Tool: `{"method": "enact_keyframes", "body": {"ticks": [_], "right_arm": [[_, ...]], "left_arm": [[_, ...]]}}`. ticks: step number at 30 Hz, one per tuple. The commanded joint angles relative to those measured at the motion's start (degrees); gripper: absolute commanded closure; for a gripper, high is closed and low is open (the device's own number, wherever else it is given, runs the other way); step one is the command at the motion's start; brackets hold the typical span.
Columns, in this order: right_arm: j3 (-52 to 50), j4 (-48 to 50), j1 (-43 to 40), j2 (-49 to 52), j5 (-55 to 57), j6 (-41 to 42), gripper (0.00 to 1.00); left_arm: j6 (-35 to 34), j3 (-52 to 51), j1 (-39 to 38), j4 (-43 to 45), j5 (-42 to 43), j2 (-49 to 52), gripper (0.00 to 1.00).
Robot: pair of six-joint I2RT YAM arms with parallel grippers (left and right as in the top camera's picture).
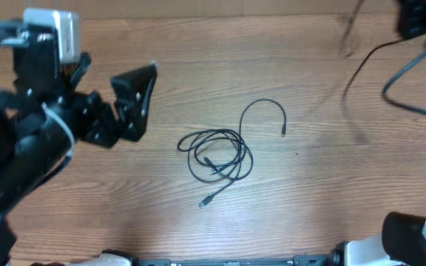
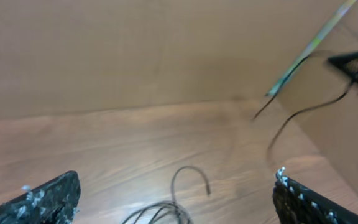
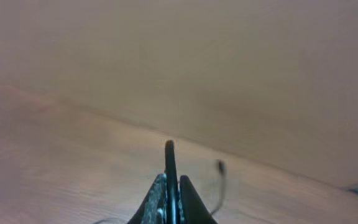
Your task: Untangle cables
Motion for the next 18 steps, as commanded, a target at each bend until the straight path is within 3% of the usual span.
{"method": "enact_keyframes", "body": {"ticks": [1,7,12,18], "right_arm": [[0.3,6.9,-7.1,-2.3,-1.9,1.1,0.96],[0.2,18.8,-17.7,-1.7,-1.9,1.3,0.96],[0.2,24.2,-24.0,1.8,-0.5,1.4,0.96],[0.2,30.4,-27.4,9.7,2.1,1.4,0.96]], "left_arm": [[1.9,0.5,0.2,-2.9,-3.1,-2.3,0.02],[2.2,0.5,0.2,-6.4,-3.1,-4.6,0.02],[6.2,0.5,0.2,-6.9,-4.3,-5.8,0.02],[6.9,0.5,0.2,-7.7,-15.0,-6.0,0.00]]}}
